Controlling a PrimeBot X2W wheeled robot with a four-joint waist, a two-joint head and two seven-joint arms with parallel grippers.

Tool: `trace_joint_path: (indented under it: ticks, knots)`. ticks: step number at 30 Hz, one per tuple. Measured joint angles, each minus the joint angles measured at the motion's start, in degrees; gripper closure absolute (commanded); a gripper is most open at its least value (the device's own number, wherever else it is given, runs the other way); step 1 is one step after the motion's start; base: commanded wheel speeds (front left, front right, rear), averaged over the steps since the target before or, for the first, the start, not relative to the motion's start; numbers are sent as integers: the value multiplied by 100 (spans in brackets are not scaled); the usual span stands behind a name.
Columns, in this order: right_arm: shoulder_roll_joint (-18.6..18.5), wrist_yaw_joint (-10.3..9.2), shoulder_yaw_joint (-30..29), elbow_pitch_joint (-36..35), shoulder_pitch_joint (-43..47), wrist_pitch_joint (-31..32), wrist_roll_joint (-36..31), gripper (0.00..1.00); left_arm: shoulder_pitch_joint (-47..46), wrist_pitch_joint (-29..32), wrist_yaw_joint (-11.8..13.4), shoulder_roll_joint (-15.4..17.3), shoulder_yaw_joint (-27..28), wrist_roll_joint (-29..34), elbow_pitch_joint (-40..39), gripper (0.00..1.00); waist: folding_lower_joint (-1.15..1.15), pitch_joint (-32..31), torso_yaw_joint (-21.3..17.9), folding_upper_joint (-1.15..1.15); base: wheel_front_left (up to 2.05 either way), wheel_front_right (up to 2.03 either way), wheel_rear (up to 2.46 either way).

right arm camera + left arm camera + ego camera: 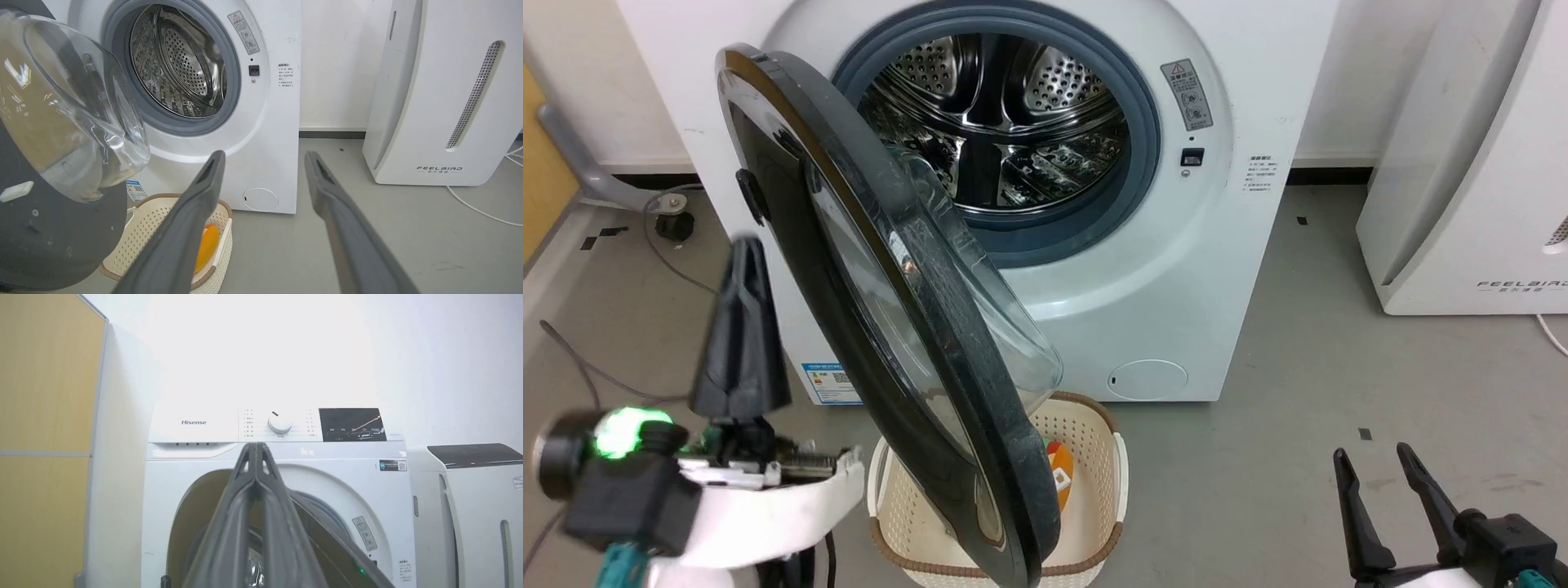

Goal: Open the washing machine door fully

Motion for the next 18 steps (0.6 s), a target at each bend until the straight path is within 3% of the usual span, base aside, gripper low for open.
trace_joint_path:
  ticks: [8,18]
  knots:
    - [0,0,2,27,-15,-2,0,0,-335,-2,-186,-1,-782,-179,-1161,100,0,2,11,0,0,0,0]
    - [0,0,-15,62,-13,-7,0,0,22,931,-470,47,-2886,-895,-1182,100,0,-32,47,0,0,0,0]
